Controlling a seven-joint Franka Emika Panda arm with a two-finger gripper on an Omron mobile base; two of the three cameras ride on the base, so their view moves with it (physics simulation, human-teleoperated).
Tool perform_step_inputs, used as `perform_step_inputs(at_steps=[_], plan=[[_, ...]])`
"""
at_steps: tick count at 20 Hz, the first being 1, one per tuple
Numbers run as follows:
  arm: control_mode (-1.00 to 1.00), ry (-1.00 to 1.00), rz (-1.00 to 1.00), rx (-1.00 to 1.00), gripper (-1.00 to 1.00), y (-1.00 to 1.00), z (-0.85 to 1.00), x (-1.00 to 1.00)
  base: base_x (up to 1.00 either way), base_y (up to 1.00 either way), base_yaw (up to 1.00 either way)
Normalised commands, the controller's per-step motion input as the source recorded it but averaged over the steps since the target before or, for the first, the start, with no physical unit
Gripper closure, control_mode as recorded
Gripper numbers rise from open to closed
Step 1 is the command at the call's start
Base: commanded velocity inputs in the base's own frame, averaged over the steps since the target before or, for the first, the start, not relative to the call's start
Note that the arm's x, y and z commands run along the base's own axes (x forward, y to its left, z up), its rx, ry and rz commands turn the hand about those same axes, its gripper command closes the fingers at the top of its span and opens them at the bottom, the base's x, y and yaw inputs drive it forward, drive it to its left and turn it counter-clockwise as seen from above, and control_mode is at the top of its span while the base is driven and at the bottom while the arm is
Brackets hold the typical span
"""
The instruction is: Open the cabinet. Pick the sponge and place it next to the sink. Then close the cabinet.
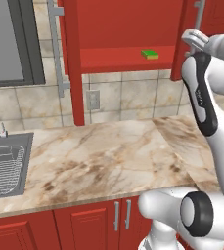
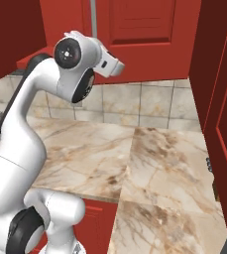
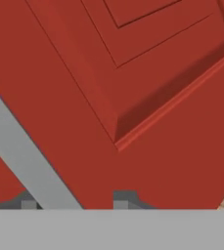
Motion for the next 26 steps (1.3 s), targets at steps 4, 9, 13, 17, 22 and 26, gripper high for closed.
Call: perform_step_inputs(at_steps=[4,9,13,17,22,26], plan=[[-1.00,0.03,-0.09,0.00,1.00,-1.00,-0.01,-0.63,0.00,0.00,0.00],[-1.00,0.02,-0.09,0.00,1.00,-1.00,-0.03,-0.68,0.00,0.00,0.00],[-1.00,0.02,-0.09,0.00,1.00,-1.00,-0.07,-0.67,0.00,0.00,0.00],[-1.00,0.01,-0.09,0.00,1.00,-1.00,-0.11,-0.66,0.00,0.00,0.00],[-1.00,0.03,-0.09,0.00,1.00,-0.83,-0.03,-0.39,0.00,0.00,0.00],[-1.00,0.00,-0.01,0.00,-1.00,0.00,-0.02,-0.02,0.00,0.00,0.00]])
